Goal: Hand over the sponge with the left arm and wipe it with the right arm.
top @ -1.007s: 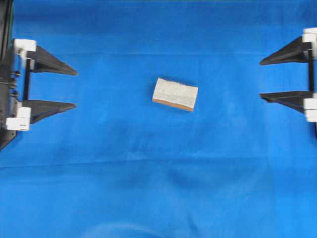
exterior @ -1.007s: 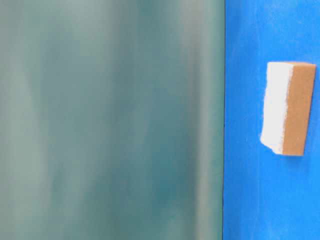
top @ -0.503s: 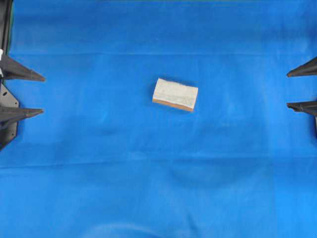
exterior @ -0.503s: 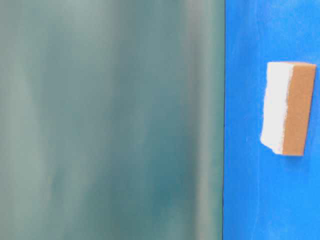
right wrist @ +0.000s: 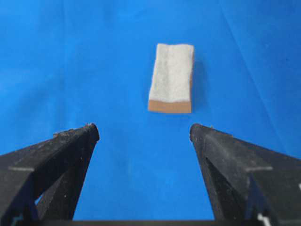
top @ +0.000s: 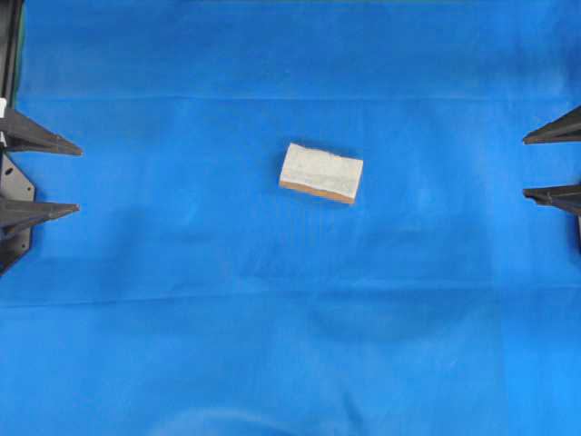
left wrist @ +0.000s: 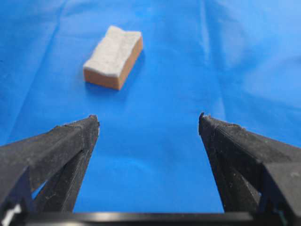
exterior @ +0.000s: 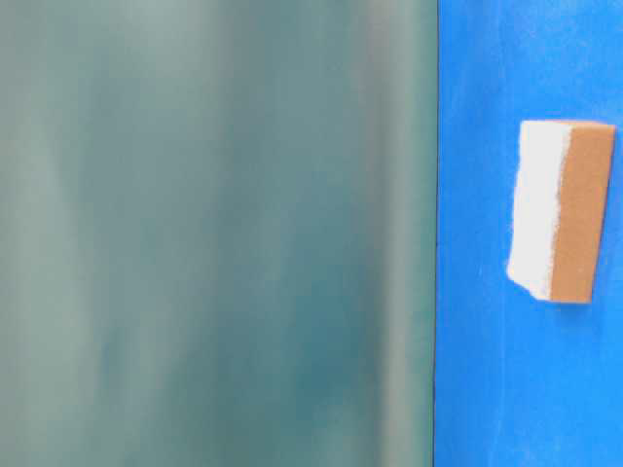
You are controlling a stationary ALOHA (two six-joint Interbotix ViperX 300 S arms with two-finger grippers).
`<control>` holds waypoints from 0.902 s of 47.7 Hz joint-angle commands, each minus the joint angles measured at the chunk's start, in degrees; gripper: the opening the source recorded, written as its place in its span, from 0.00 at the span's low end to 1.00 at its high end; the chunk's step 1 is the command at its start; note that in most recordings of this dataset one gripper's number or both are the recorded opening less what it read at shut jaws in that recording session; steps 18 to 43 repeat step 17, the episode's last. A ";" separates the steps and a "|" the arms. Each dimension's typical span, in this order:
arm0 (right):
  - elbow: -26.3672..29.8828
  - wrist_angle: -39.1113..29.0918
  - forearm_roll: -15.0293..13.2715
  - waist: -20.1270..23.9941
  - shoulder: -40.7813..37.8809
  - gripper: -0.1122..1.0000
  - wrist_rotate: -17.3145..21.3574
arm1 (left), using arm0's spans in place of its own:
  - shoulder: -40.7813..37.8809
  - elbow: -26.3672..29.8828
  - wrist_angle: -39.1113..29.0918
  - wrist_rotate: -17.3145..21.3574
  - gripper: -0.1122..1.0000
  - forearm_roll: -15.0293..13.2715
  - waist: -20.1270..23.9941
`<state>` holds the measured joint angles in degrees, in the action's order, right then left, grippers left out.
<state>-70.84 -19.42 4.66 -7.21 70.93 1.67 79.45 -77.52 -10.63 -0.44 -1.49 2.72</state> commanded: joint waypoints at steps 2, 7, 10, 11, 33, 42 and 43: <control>0.79 0.62 0.00 -0.09 -0.35 0.77 0.09 | -0.44 0.62 0.35 0.00 0.86 0.18 -0.09; 0.79 0.53 0.09 0.00 -0.35 0.77 0.09 | -0.44 0.53 0.44 -0.09 0.86 0.18 -0.09; 0.79 0.62 0.00 -0.09 -0.35 0.77 0.09 | -0.44 0.53 0.44 -0.18 0.86 0.18 -0.09; 0.79 0.62 0.00 0.00 -0.35 0.77 0.09 | -0.44 0.53 0.44 -0.18 0.86 0.09 -0.09; 0.88 0.62 0.00 0.00 -0.35 0.77 0.09 | -0.44 0.53 0.44 -0.26 0.86 0.18 -0.09; 0.88 0.62 0.00 0.00 -0.35 0.77 0.09 | -0.44 0.53 0.44 -0.26 0.86 0.18 -0.09; 0.88 0.62 0.00 0.00 -0.35 0.77 0.09 | -0.44 0.53 0.44 -0.26 0.86 0.18 -0.09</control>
